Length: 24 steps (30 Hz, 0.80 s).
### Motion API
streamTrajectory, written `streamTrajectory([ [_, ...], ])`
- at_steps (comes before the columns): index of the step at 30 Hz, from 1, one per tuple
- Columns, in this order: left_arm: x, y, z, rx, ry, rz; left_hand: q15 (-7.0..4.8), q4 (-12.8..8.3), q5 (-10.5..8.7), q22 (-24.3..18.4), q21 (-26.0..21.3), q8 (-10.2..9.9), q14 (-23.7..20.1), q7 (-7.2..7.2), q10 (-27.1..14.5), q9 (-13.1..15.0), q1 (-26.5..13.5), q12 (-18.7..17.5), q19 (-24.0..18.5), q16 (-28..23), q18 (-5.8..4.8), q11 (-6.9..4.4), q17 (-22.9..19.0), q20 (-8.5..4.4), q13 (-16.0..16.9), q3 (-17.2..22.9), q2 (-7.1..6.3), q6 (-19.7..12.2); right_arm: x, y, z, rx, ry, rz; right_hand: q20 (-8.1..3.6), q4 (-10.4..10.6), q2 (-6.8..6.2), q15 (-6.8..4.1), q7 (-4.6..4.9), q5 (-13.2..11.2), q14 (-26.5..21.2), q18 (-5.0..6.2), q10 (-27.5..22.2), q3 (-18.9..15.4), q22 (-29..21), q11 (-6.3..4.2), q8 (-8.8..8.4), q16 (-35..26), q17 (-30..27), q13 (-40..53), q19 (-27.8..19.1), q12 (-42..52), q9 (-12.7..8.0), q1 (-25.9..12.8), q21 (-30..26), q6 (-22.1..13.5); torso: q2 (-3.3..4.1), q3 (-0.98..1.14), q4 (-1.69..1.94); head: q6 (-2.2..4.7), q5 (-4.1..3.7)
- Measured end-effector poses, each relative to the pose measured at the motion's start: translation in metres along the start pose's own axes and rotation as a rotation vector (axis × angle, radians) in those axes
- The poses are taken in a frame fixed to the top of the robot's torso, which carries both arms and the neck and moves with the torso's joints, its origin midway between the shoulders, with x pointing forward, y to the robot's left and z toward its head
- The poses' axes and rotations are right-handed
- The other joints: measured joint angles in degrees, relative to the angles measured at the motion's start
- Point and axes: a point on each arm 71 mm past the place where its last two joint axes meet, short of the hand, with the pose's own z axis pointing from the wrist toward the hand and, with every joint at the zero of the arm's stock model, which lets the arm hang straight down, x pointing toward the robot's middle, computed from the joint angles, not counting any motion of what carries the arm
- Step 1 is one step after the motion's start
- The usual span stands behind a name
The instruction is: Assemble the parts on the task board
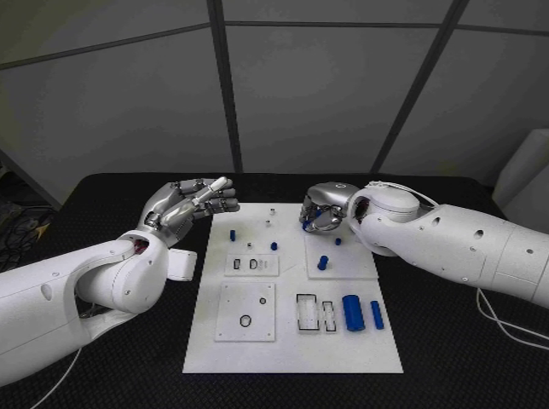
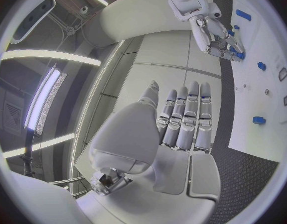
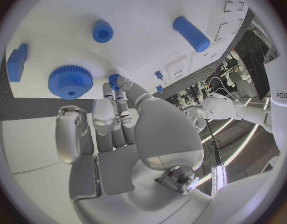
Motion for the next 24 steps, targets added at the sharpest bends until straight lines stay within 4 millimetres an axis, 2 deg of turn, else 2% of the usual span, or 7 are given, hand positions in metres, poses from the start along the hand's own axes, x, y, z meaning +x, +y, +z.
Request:
streamTrajectory([
  [10, -0.001, 0.0, 0.0, 0.0, -0.001, 0.001, 0.0, 0.0, 0.0, 0.0, 0.0, 0.0, 0.0, 0.0, 0.21, -0.05, 0.0, 0.0, 0.0, -0.24, 0.0, 0.21, 0.0, 0.0, 0.0, 0.0, 0.0, 0.0, -0.008, 0.013, 0.009, -0.021, -0.126, 0.015, -0.2, -0.15, 0.0, -0.05, 0.0, 0.01, -0.05, 0.01, 0.0, 0.15, -0.01, 0.0, 0.02, 0.1, 0.2, 0.06, 0.2, 0.0, 0.09, 0.0, 0.26, 0.0, 0.12, -0.08, 0.15, 0.52, 0.23],
  [18, 0.001, -0.001, -0.001, -0.001, 0.004, -0.002, 0.0, 0.0, 0.0, -0.1, 0.0, 0.0, 0.0, 0.21, 0.21, -0.05, 0.0, 0.0, 0.0, -0.46, 0.0, 0.21, -0.05, 0.0, 0.0, 0.0, 0.0, 0.21, -0.011, 0.022, 0.021, -0.025, -0.186, 0.018, -0.2, -0.13, -0.01, -0.05, -0.14, 0.0, -0.05, 0.01, -0.01, 0.17, -0.01, 0.0, 0.01, 0.1, 0.13, 0.06, 0.2, 0.0, 0.09, -0.01, 0.26, 0.13, 0.38, -0.18, 0.27, 0.82, 0.02],
  [24, 0.004, -0.001, -0.001, -0.001, 0.012, -0.006, 0.0, 0.0, 0.0, -0.1, 0.0, 0.0, 0.0, 0.21, 0.21, -0.05, 0.0, 0.0, 0.0, -0.46, 0.0, 0.21, -0.06, 0.0, 0.0, 0.0, 0.0, 0.21, -0.011, 0.03, 0.029, -0.035, -0.202, 0.018, -0.2, 0.0, -0.02, -0.05, -0.22, 0.0, -0.05, 0.01, -0.01, 0.31, -0.01, 0.01, 0.0, 0.1, 0.13, 0.04, 0.19, -0.01, 0.15, -0.01, 0.26, 0.19, 0.63, -0.31, 0.63, 0.89, -0.1],
])
